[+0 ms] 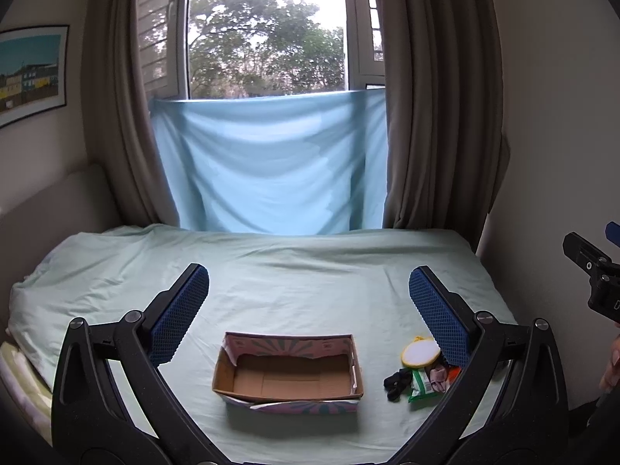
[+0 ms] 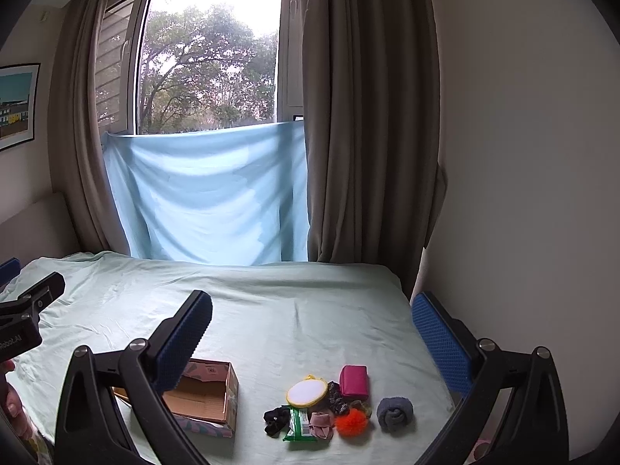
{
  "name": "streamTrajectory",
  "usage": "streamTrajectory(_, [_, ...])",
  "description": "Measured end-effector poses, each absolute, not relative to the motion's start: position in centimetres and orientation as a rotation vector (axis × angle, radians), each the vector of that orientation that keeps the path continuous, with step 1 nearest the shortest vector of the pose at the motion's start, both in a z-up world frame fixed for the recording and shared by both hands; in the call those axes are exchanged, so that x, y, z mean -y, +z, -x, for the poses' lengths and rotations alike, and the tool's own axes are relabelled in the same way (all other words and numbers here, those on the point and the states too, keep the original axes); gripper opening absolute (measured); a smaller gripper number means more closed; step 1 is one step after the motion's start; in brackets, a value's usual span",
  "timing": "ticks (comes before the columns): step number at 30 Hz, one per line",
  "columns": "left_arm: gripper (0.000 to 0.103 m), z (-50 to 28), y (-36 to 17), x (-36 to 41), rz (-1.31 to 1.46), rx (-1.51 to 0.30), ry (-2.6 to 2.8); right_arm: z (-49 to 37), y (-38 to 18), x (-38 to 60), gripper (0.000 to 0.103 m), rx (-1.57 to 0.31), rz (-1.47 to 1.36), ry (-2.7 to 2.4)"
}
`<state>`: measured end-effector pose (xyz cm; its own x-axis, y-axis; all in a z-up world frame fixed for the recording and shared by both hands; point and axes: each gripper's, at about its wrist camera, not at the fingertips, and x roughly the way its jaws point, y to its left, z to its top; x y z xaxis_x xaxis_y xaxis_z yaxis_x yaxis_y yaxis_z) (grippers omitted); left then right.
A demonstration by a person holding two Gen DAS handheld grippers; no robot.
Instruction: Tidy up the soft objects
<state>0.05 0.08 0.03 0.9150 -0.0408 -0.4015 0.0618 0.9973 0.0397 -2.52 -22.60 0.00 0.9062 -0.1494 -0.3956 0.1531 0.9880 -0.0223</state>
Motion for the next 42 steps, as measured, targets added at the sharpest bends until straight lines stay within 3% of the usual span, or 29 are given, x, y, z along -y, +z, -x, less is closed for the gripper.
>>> streamTrajectory(42, [0.103, -0.21, 0.26, -0.18, -0.041, -0.415, -0.071, 2.44, -0.08, 22.17, 0.103, -0.399, -0.006, -0.155])
